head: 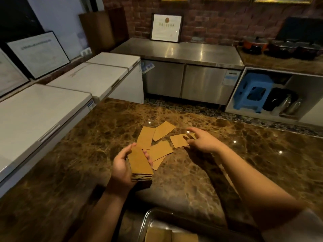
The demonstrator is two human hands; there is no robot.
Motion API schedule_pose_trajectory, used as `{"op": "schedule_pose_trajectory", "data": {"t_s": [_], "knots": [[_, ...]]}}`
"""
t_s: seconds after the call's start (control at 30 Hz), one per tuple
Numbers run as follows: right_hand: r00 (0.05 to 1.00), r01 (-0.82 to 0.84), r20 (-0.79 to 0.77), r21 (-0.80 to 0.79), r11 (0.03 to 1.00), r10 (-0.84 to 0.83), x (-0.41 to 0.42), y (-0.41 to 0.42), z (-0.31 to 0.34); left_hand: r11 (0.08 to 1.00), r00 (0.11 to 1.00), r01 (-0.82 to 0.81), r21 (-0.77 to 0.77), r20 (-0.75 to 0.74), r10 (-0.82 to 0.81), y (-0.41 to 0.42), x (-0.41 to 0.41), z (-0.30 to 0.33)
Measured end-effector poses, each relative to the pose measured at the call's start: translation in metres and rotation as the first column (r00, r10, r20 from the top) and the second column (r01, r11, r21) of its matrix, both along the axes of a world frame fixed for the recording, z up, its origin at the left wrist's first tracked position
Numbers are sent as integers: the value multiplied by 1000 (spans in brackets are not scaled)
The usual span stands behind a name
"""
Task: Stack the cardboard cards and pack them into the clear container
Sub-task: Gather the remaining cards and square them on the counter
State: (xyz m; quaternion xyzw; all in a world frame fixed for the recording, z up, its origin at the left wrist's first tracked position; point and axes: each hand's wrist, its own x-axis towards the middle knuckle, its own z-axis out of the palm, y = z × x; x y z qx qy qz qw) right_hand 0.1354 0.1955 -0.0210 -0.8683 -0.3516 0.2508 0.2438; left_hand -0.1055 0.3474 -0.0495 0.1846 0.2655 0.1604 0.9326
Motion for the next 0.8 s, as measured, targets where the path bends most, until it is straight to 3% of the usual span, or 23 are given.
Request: {"op": "schedule_pose_trajectory", "data": {"t_s": [0.1,0.23,0.4,0.53,0.63,0.8], "knots": [[984,-106,120,-171,980,128,15,21,-16,1000,1000,-18,14,-16,18,12,0,-4],[960,-63,232,-363,930,156,27,31,-24,998,998,-57,5,-16,57,30,-6,-8],[956,-292,-47,-257,921,290,32,36,4,992,991,-123,16,-51,124,43,-15,-13],[774,-566,54,-387,728,631,-16,69,1,988,986,-152,6,-69,152,39,-16,-17],[675,-633,94,-435,640,732,-43,89,-8,989,987,-149,-21,-68,147,37,-13,-11],[745,-502,263,-386,774,613,-46,85,-15,981,977,-189,39,-91,192,36,-13,-5]]}}
